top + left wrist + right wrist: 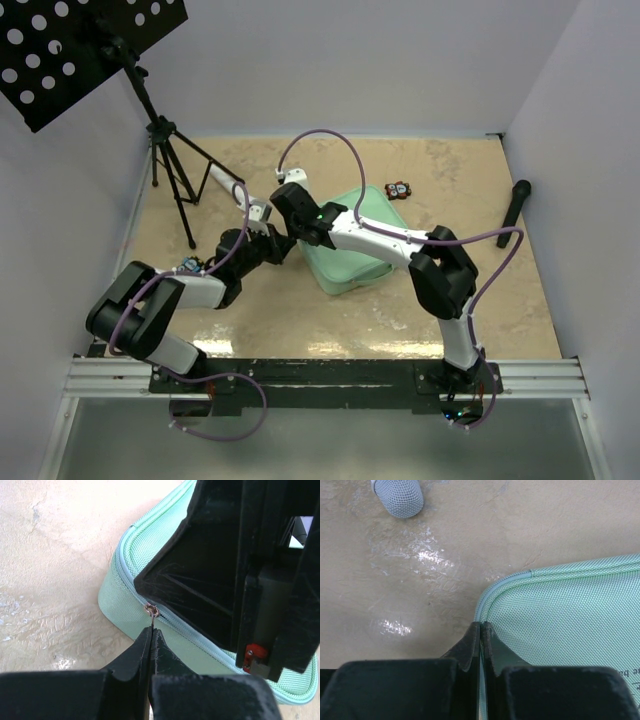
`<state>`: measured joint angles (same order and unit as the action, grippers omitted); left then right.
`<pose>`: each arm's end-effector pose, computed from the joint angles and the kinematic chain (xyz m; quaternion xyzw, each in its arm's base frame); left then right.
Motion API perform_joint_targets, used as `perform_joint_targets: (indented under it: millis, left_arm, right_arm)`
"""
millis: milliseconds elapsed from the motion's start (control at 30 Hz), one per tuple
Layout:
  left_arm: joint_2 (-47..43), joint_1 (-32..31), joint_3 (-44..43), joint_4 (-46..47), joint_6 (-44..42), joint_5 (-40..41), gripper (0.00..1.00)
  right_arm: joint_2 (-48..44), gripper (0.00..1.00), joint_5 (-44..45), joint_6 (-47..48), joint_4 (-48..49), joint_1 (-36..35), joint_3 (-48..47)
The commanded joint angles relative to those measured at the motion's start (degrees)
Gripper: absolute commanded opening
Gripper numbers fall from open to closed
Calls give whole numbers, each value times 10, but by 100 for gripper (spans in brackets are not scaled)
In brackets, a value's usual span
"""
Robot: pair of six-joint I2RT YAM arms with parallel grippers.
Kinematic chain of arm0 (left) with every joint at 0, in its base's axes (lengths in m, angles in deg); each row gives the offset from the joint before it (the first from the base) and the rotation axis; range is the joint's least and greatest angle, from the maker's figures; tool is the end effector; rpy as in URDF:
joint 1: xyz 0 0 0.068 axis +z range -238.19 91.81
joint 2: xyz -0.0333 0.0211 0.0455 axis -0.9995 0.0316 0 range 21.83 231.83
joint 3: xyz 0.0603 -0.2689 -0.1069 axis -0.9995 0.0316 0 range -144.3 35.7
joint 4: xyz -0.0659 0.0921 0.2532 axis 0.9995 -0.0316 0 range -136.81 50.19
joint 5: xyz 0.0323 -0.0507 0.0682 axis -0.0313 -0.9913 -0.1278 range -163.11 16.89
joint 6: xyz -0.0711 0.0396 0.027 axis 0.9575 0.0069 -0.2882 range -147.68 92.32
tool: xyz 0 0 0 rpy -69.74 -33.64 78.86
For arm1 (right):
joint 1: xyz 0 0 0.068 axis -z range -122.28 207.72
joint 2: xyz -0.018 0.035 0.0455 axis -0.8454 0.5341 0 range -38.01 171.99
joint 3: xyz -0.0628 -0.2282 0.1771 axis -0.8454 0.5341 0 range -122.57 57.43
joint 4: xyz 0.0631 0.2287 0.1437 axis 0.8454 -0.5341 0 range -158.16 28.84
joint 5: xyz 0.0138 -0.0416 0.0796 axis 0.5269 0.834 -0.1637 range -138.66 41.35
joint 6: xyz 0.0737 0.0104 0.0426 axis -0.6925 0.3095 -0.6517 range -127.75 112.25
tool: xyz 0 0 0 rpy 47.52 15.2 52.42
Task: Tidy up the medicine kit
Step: Zip the medicine box at the center of the board.
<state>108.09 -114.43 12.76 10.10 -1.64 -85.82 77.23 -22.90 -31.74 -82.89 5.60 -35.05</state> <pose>0.2763 -0.1547 0.1591 0.0700 0.7799 -0.3494 0.5146 0.3382 0.3813 0.2279 -0.1349 0.8930 0.0706 0.4236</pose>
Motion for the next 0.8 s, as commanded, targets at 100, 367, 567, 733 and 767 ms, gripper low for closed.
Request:
perform_joint_targets:
  millis: [100, 367, 567, 733, 767]
  left_arm:
    - [1, -21, 18, 90, 10, -30, 0]
    - [10, -50, 51, 148, 33, -26, 0]
    - [10, -91, 79, 213, 45, -23, 0]
    - [1, -127, 97, 238, 54, -10, 0]
    - [-2, -131, 100, 242, 58, -7, 0]
  right_arm:
    - [13, 0, -16, -11, 3, 11, 4]
    - [12, 0, -22, -19, 6, 18, 7]
    - [12, 0, -33, -27, 13, 23, 16]
    - [9, 0, -38, -33, 20, 28, 23]
    - [9, 0, -39, -34, 20, 29, 25]
